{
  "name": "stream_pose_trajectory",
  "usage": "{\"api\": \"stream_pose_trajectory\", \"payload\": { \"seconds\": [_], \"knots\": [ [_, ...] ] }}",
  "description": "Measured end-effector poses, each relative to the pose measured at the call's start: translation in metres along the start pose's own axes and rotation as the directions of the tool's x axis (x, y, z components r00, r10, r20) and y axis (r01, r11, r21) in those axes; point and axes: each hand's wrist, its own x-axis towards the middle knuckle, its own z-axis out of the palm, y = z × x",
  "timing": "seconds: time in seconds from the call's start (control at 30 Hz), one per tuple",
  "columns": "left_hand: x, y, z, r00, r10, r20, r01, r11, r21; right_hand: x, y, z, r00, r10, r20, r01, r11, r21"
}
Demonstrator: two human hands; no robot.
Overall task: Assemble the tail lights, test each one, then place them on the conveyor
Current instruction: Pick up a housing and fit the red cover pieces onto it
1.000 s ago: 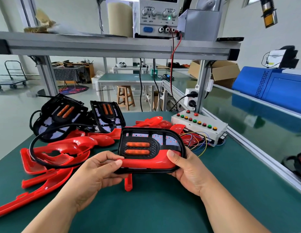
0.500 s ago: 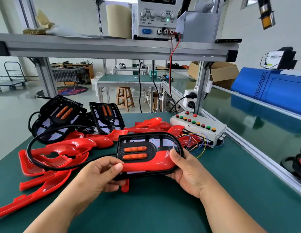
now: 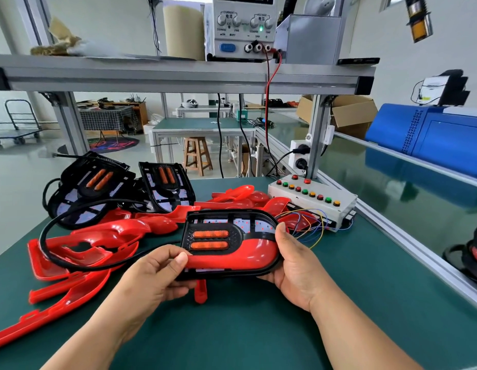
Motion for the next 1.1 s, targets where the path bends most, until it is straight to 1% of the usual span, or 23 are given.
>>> {"api": "stream_pose_trajectory", "payload": {
  "seconds": [0.27,0.4,0.47,0.6,0.67,0.77,0.8,0.87,0.97,1.03,1.1],
  "knots": [
    [-0.004,0.002,0.004,1.0,-0.009,-0.025,0.01,0.999,0.042,0.001,0.002,0.0,1.0,0.0,-0.016,0.001,1.0,0.013],
    [-0.005,0.003,0.01,0.996,0.057,-0.071,-0.046,0.988,0.15,0.002,0.003,0.001,0.998,0.002,-0.06,0.0,1.0,0.026],
    [-0.007,0.003,0.011,0.995,0.076,-0.069,-0.064,0.984,0.163,0.003,0.002,0.001,0.996,0.008,-0.087,-0.002,0.998,0.066],
    [-0.008,0.003,0.013,0.999,0.048,-0.009,-0.047,0.996,0.07,0.002,-0.001,0.002,0.995,-0.02,-0.101,0.035,0.989,0.144],
    [-0.006,0.004,0.012,0.999,0.032,-0.016,-0.032,0.999,0.011,0.002,-0.001,0.003,0.995,-0.036,-0.095,0.05,0.988,0.148],
    [-0.002,0.005,0.008,0.999,-0.015,-0.033,0.011,0.992,-0.126,0.001,-0.001,0.005,0.996,-0.049,-0.076,0.06,0.986,0.153],
    [-0.001,0.006,0.006,0.999,-0.039,-0.015,0.036,0.984,-0.176,0.001,-0.001,0.005,0.996,-0.055,-0.068,0.065,0.985,0.159],
    [0.001,0.007,0.003,0.995,-0.079,0.069,0.093,0.965,-0.246,0.001,-0.001,0.005,0.996,-0.074,-0.047,0.08,0.983,0.165],
    [0.002,0.008,0.001,0.985,-0.094,0.146,0.126,0.965,-0.229,0.002,0.0,0.005,0.995,-0.099,-0.021,0.101,0.989,0.111],
    [0.003,0.007,0.002,0.986,-0.084,0.147,0.114,0.971,-0.211,0.001,0.001,0.007,0.994,-0.106,-0.001,0.106,0.992,0.074],
    [0.004,0.007,0.001,0.991,-0.067,0.12,0.09,0.975,-0.205,-0.002,0.0,0.008,0.993,-0.101,0.06,0.098,0.994,0.051]
  ]
}}
